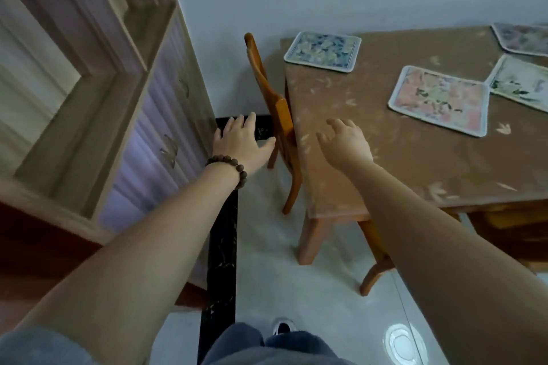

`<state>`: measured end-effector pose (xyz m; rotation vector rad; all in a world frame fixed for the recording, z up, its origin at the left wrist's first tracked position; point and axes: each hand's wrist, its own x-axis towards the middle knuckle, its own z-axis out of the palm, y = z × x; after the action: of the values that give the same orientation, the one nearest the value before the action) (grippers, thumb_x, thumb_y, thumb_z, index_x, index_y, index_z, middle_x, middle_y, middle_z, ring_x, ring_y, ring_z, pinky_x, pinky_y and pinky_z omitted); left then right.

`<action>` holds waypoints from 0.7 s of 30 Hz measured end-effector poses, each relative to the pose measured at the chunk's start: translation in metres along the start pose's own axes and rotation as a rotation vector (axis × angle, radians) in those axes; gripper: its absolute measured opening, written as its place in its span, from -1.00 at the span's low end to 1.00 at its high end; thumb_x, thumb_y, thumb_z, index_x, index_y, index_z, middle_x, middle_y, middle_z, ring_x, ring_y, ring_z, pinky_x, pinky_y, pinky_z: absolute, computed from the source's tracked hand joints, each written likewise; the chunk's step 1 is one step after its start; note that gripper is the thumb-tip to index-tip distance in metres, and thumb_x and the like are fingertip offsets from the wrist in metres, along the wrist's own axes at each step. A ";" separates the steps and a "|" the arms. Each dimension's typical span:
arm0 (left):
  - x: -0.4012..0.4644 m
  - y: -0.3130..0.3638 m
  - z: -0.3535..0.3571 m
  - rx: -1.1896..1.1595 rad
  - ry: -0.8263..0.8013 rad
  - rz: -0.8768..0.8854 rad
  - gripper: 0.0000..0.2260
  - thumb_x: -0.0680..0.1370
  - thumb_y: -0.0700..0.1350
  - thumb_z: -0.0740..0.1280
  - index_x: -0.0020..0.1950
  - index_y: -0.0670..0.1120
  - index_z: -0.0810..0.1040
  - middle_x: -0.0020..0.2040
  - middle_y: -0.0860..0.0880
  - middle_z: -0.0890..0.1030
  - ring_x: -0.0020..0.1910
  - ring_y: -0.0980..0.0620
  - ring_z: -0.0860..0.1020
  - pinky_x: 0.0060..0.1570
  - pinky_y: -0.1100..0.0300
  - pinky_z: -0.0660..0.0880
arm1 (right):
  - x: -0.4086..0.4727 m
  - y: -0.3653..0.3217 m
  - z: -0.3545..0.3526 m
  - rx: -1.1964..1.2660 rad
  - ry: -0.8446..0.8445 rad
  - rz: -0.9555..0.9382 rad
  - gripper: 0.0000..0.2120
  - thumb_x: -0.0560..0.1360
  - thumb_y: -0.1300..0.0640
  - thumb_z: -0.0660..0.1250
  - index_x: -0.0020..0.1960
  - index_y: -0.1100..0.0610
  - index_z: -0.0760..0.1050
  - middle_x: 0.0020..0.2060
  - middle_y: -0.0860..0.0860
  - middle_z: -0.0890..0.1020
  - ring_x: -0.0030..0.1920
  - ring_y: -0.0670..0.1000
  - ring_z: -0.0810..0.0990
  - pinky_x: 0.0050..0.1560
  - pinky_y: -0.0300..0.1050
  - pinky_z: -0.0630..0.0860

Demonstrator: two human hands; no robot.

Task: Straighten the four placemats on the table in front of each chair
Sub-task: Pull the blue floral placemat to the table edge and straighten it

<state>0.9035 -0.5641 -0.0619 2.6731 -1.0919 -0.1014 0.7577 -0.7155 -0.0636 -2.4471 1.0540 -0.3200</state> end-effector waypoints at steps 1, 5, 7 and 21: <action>0.017 -0.001 -0.001 0.006 0.000 0.003 -0.33 0.53 0.28 0.10 0.54 -0.04 0.06 0.53 -0.08 0.16 0.51 -0.10 0.07 0.43 -0.19 0.06 | 0.015 0.000 0.001 -0.018 0.002 -0.006 -0.59 0.57 -0.02 0.15 0.35 0.15 0.38 0.31 0.15 0.42 0.33 0.19 0.33 0.26 0.07 0.32; 0.084 -0.002 -0.006 0.007 0.015 0.033 -0.33 0.53 0.28 0.09 0.54 -0.04 0.06 0.53 -0.09 0.16 0.51 -0.09 0.09 0.42 -0.19 0.08 | 0.073 0.002 0.006 -0.002 0.011 0.056 -0.54 0.56 -0.06 0.14 0.40 0.11 0.32 0.36 0.12 0.39 0.36 0.17 0.30 0.28 0.07 0.33; 0.118 -0.002 -0.006 0.003 0.029 0.051 -0.33 0.53 0.28 0.08 0.53 -0.04 0.07 0.53 -0.09 0.17 0.51 -0.10 0.10 0.42 -0.19 0.08 | 0.100 0.005 0.012 -0.010 0.011 0.072 -0.51 0.56 -0.09 0.14 0.41 0.10 0.31 0.38 0.12 0.36 0.38 0.17 0.29 0.30 0.08 0.32; 0.422 -0.014 0.031 0.030 -0.056 0.306 -0.33 0.52 0.30 0.04 0.53 -0.03 0.08 0.54 -0.09 0.15 0.51 -0.09 0.06 0.44 -0.14 0.03 | 0.348 -0.009 0.066 -0.025 0.103 0.280 -0.52 0.54 -0.09 0.18 0.38 0.11 0.35 0.34 0.10 0.41 0.35 0.15 0.32 0.24 0.08 0.34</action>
<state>1.2106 -0.8551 -0.0823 2.5057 -1.5155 -0.1042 1.0255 -0.9437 -0.1055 -2.2841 1.4327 -0.3443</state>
